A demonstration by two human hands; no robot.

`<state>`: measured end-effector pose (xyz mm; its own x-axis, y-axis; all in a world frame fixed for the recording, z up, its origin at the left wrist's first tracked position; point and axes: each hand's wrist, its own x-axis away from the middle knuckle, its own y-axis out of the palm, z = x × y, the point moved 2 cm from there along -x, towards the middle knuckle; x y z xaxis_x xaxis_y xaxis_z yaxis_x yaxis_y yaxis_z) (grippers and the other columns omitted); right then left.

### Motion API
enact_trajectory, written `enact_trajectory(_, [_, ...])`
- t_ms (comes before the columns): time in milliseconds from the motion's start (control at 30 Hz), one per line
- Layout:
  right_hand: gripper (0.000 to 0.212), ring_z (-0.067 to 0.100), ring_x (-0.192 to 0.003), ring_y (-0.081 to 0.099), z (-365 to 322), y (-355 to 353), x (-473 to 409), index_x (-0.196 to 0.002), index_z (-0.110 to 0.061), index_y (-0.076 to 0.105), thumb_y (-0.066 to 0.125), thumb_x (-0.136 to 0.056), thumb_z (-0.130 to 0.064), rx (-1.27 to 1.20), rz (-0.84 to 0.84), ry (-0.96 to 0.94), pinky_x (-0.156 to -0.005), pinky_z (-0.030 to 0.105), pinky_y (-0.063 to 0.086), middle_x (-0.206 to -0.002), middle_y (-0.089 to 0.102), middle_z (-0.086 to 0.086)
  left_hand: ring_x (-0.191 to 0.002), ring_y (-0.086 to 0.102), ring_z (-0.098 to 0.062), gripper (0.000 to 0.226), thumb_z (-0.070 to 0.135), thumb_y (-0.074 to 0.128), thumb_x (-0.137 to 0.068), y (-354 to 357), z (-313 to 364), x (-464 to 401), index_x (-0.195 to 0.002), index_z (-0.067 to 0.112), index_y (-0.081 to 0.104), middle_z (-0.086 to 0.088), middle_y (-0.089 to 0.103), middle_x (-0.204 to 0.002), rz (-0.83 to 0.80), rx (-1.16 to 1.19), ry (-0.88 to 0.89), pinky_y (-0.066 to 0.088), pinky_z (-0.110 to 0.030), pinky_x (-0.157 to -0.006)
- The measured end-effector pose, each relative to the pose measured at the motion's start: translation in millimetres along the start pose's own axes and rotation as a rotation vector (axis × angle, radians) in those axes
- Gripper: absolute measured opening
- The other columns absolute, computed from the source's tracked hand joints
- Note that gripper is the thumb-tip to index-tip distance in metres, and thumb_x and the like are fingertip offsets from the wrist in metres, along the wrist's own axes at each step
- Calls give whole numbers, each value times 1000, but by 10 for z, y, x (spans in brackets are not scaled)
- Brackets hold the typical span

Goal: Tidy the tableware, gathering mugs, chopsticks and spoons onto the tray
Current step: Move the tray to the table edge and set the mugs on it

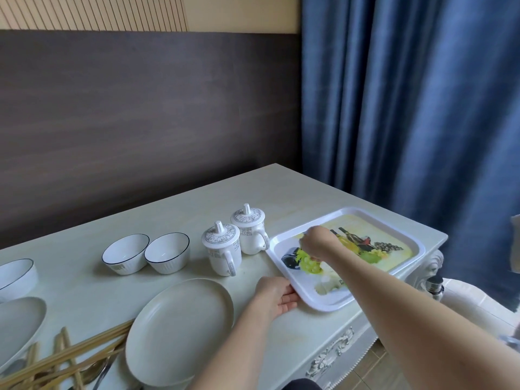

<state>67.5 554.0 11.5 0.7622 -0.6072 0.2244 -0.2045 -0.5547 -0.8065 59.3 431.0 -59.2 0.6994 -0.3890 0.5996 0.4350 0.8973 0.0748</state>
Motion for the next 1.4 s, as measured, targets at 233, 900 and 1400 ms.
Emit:
enact_trajectory(233, [17,14,-59,60,-409,453,-151,-94,-7,56,48,-95,-22,-546,-234,-20,-54,24,51,-74,54,4,-83,63,-22,29,10,32,-98,-39,36,-147,-112,2,55,-14,63,-106,-2,-154,-4,52,-29,-67])
enact_trajectory(900, [28,14,-50,33,-508,249,-451,-64,-16,40,50,-90,-21,-916,-172,70,-47,22,23,-62,37,1,-57,61,-15,21,14,45,-96,-88,124,-229,-104,0,59,-6,62,-70,55,-319,-50,52,-22,-46])
enact_trajectory(1400, [28,16,-50,22,308,2,-443,-61,-15,36,48,-84,-23,-875,-24,154,-48,24,17,-58,30,1,-62,63,-27,29,6,31,-91,-362,36,-59,-87,-2,59,-19,64,-74,220,-188,-112,55,-36,-51])
